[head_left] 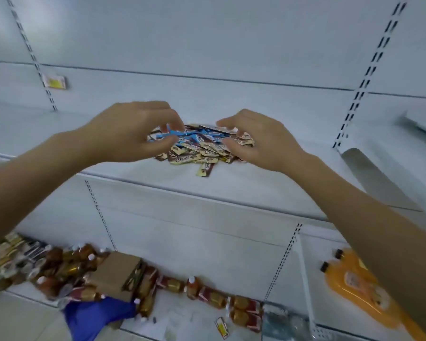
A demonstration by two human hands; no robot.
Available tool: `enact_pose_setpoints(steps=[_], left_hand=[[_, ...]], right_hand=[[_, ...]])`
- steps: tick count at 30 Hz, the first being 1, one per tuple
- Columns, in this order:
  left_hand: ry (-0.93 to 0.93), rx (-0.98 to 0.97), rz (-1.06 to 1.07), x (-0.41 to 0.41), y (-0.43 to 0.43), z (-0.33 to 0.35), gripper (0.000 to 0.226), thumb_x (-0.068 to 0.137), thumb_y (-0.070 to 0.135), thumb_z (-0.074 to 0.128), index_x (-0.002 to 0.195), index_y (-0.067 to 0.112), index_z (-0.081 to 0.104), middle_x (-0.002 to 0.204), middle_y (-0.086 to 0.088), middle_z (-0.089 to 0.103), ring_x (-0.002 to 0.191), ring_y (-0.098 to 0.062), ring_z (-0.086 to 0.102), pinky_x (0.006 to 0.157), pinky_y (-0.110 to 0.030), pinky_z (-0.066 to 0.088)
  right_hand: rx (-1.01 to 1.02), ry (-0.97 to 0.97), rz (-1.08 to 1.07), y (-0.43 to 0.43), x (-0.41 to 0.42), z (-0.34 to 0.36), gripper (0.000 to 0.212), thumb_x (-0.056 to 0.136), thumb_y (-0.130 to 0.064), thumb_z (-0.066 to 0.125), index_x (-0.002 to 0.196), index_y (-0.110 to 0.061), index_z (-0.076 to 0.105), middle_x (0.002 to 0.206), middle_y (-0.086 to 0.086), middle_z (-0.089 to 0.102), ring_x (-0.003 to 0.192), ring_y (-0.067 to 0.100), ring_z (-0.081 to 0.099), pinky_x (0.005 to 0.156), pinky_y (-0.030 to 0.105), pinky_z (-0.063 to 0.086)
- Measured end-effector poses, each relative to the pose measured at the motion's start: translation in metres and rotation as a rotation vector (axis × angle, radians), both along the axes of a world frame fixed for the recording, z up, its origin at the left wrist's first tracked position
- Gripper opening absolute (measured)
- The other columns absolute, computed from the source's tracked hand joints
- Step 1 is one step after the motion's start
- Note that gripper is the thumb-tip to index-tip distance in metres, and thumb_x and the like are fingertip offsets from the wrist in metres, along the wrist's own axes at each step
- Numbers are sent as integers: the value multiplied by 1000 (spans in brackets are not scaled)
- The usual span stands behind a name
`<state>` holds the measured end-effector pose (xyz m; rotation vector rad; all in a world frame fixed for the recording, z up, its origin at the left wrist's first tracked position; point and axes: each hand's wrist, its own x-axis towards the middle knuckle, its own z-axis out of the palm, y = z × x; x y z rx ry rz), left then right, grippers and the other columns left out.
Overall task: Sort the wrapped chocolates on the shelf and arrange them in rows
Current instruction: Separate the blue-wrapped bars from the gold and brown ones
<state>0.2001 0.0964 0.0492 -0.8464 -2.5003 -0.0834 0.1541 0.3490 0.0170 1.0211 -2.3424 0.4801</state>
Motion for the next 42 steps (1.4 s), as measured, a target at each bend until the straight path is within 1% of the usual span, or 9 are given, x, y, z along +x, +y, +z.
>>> enact_pose_setpoints(steps=[6,12,18,22,26,30,36,40,42], left_hand=[[-163,-123,24,-81,-32,-14,60,71,62,22,108,30,58,95,16,50,80,-7,50,58,-14,32],[-310,-269,62,-175,-49,-27,34,90,44,47,120,30,52,119,7,50,105,-15,53,78,-29,41],[-428,-380,-48,-233,-43,-47,52,84,61,40,126,31,47,130,0,44,113,-17,47,93,-33,40],[-485,-188,-155,-244,-47,-65,44,84,58,45,120,34,53,122,0,48,105,-13,47,90,-29,38],[-481,-25,-250,-242,-48,-76,32,87,44,53,116,32,57,114,3,52,103,-9,46,81,-20,34],[-576,192,-295,-237,-47,-73,26,83,30,64,108,30,56,99,15,56,88,4,53,68,-5,41],[-725,511,-311,-228,-52,-64,31,83,8,64,100,32,53,88,8,66,85,-4,64,80,-18,52],[-769,706,-319,-218,-59,-57,29,88,4,56,107,27,54,98,3,63,90,-6,65,81,-23,55],[-813,736,-313,-214,-61,-53,28,90,4,52,110,25,54,103,3,63,91,-5,66,80,-24,55]], right_hand=[[121,-77,-82,-23,-67,1,33,90,-35,52,122,-27,55,111,-4,58,95,14,56,74,29,42],[227,-193,-222,-52,-118,-8,35,91,-38,46,125,-30,50,112,-5,57,96,12,55,75,29,43],[467,-438,-406,-86,-151,-19,53,84,-61,46,124,-26,49,109,-3,54,94,16,50,73,32,43],[434,-553,-441,-98,-158,-17,60,79,-58,57,122,-17,54,110,3,59,93,19,55,77,34,48],[324,-619,-415,-99,-150,-21,53,85,-36,61,131,-15,47,126,3,56,105,16,53,81,22,38],[94,-595,-414,-92,-145,-27,27,88,-25,57,114,-19,61,88,-6,61,71,9,53,57,22,38],[-340,-497,-404,-77,-144,-24,18,95,-18,45,108,-20,59,81,-3,67,57,-8,58,51,5,41],[-321,-475,-366,-81,-139,-21,17,97,-25,40,106,-25,54,81,-9,63,58,-3,56,55,18,43],[-266,-435,-358,-87,-138,-20,18,94,-30,46,107,-25,57,89,-8,63,75,2,59,64,23,46]])
